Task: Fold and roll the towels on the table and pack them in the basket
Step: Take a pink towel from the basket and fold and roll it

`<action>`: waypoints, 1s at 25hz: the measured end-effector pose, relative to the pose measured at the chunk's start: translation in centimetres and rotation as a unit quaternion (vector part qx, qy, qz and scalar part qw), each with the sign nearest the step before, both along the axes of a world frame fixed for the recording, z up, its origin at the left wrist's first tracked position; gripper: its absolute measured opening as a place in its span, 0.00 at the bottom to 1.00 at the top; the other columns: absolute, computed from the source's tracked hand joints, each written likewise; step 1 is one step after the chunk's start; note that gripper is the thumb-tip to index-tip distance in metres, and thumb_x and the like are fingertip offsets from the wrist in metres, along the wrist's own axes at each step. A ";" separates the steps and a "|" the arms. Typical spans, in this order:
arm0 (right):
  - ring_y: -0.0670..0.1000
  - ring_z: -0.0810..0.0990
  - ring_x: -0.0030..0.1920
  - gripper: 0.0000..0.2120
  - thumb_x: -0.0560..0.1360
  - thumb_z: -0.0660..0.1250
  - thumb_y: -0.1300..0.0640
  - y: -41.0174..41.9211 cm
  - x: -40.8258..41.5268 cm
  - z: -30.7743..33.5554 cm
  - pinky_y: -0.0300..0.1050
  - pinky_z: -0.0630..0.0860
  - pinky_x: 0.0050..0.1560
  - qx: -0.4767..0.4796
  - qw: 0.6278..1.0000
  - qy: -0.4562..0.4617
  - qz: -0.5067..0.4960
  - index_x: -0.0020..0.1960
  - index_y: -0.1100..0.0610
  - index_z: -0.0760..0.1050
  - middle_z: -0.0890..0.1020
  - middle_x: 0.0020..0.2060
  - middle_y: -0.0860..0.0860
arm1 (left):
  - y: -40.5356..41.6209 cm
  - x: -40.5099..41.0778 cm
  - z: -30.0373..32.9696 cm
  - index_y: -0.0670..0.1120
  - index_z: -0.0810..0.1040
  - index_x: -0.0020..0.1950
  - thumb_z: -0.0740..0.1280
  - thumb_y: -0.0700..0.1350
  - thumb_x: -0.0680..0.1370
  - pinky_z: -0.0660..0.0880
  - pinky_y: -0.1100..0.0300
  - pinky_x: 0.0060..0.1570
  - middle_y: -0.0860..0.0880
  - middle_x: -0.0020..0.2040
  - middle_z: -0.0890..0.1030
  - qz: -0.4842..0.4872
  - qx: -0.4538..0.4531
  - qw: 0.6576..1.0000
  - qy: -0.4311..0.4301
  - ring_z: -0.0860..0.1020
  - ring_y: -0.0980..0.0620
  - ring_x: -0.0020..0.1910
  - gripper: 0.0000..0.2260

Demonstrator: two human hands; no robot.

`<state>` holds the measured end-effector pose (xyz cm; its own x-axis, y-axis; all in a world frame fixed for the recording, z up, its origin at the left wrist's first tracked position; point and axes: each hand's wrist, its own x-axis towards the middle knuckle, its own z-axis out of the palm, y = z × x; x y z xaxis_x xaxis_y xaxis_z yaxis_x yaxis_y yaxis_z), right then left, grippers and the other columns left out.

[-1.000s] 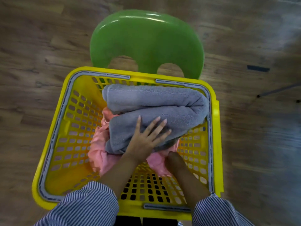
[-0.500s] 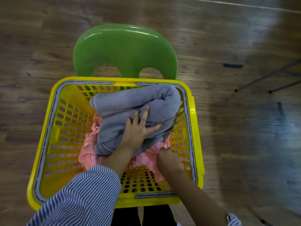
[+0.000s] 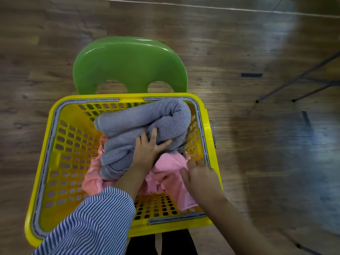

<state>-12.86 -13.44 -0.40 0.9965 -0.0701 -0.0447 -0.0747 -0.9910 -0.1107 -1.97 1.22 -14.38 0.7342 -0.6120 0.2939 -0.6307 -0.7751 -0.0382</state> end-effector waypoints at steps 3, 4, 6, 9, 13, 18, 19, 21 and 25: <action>0.52 0.72 0.19 0.13 0.68 0.56 0.51 -0.2 -0.1 3.3 0.40 0.55 0.20 0.039 0.996 -0.077 -0.030 0.30 0.57 0.71 0.75 0.24 0.51 | -0.2 0.3 -0.3 0.61 0.64 0.66 0.50 0.43 0.82 0.73 0.50 0.35 0.36 0.64 0.65 -0.004 -0.014 1.000 -0.019 0.77 0.34 0.44 0.17; 0.53 0.72 0.20 0.12 0.68 0.56 0.52 -0.5 -0.2 4.3 0.42 0.53 0.23 0.052 0.993 -0.104 -0.034 0.31 0.57 0.70 0.75 0.24 0.51 | -0.2 0.4 -0.4 0.61 0.65 0.65 0.52 0.44 0.81 0.73 0.50 0.35 0.36 0.63 0.66 -0.009 -0.013 1.000 -0.020 0.76 0.34 0.44 0.16; 0.55 0.71 0.22 0.10 0.69 0.56 0.53 -1.4 -0.2 7.1 0.43 0.53 0.25 0.101 0.983 -0.149 -0.040 0.31 0.56 0.66 0.73 0.24 0.52 | 0.1 0.8 -0.9 0.57 0.66 0.65 0.52 0.45 0.80 0.72 0.51 0.34 0.35 0.62 0.68 -0.010 -0.008 1.000 -0.009 0.75 0.35 0.45 0.15; 0.56 0.66 0.23 0.08 0.71 0.55 0.56 -3.0 -0.2 10.6 0.47 0.58 0.24 0.154 0.966 -0.203 -0.033 0.33 0.53 0.59 0.69 0.24 0.53 | 0.4 0.9 -1.1 0.41 0.65 0.63 0.51 0.39 0.76 0.75 0.50 0.34 0.35 0.63 0.72 0.011 -0.012 0.999 0.035 0.76 0.33 0.44 0.16; 0.56 0.65 0.22 0.10 0.71 0.55 0.57 -3.2 -0.6 10.5 0.47 0.63 0.20 0.165 0.965 -0.200 -0.029 0.32 0.58 0.63 0.68 0.25 0.53 | 1.4 0.7 0.5 0.43 0.66 0.62 0.58 0.43 0.73 0.77 0.49 0.37 0.40 0.66 0.66 -0.035 -0.037 0.997 0.056 0.72 0.35 0.50 0.17; 0.56 0.66 0.22 0.10 0.71 0.56 0.54 -3.7 -1.4 8.8 0.43 0.62 0.22 0.179 0.972 -0.145 -0.034 0.33 0.57 0.63 0.68 0.25 0.52 | 6.7 1.1 2.8 0.58 0.61 0.72 0.80 0.58 0.56 0.72 0.33 0.52 0.37 0.68 0.69 -0.110 0.111 0.981 0.119 0.72 0.37 0.61 0.48; 0.54 0.64 0.22 0.10 0.71 0.56 0.54 -3.6 -1.3 9.0 0.40 0.58 0.21 0.180 0.972 -0.145 -0.029 0.33 0.56 0.61 0.66 0.25 0.50 | 7.4 1.2 3.7 0.59 0.58 0.74 0.80 0.60 0.56 0.71 0.32 0.52 0.37 0.69 0.70 -0.092 0.139 0.977 0.129 0.73 0.37 0.61 0.51; 0.49 0.60 0.23 0.09 0.71 0.55 0.54 -2.9 -0.7 9.6 0.32 0.52 0.24 0.186 0.971 -0.150 -0.016 0.35 0.53 0.58 0.62 0.26 0.46 | 8.6 1.3 5.8 0.58 0.57 0.74 0.80 0.59 0.56 0.70 0.31 0.52 0.38 0.69 0.71 -0.068 0.169 0.974 0.132 0.75 0.37 0.61 0.52; 0.49 0.61 0.25 0.10 0.72 0.55 0.52 -1.2 1.4 12.0 0.40 0.53 0.26 0.208 0.964 -0.161 -0.024 0.34 0.54 0.59 0.63 0.26 0.46 | 10.8 1.9 11.3 0.55 0.67 0.70 0.81 0.59 0.55 0.69 0.30 0.51 0.38 0.66 0.74 -0.041 0.176 0.979 0.091 0.77 0.38 0.58 0.46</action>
<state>-11.47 -14.61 11.61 0.9597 -0.1593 0.2315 -0.0150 -0.8517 -0.5239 -0.09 12.03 -3.08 0.6985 -0.7114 -0.0771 -0.7119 -0.6801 -0.1748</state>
